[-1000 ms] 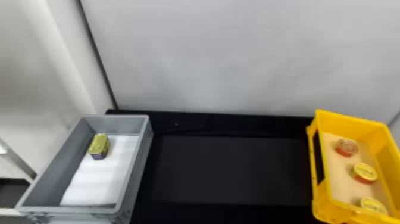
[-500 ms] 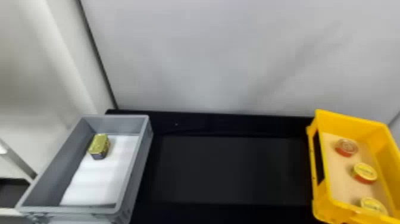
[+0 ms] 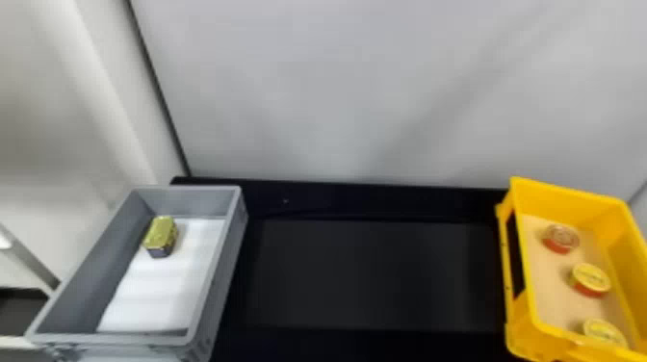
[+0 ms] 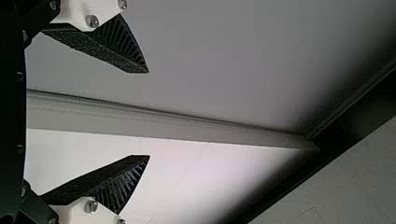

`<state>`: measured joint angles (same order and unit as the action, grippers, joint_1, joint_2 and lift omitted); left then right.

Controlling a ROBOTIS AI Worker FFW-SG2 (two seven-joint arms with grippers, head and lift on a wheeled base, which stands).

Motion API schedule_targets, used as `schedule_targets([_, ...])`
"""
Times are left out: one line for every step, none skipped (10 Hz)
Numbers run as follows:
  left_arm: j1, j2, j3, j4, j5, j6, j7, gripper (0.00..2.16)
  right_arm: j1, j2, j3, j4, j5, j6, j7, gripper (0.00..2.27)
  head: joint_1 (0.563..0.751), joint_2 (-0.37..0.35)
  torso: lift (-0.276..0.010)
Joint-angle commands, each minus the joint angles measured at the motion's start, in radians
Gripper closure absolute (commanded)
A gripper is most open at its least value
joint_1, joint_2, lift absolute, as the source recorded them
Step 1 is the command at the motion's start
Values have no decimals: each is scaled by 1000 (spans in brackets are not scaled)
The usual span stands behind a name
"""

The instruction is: Pick up the round yellow can and place it in the yellow rectangular box

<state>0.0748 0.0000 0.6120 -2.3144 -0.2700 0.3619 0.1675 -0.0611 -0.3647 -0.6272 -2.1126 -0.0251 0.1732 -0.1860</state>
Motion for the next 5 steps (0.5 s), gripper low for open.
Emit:
schedule_targets([0, -3, 0, 0, 0, -1, 1, 125, 3, 3, 3, -6, -22, 9, -1, 162, 694, 14, -90])
schedule_targets([0, -3, 0, -2, 0, -1, 1, 125, 9, 4, 6, -21, -30, 42, -29, 162, 694, 14, -90])
schedule_targets([0, -3, 2, -3, 0, 0, 3, 125, 12, 6, 6, -35, -45, 65, -49, 162, 694, 14, -90])
schedule_targets([0, -3, 2, -3, 0, 0, 3, 125, 12, 4, 7, -61, -64, 125, -76, 162, 694, 14, -90])
schedule_targets([0, -3, 0, -3, 0, 0, 3, 125, 12, 3, 3, -75, -62, 155, -73, 162, 694, 14, -90])
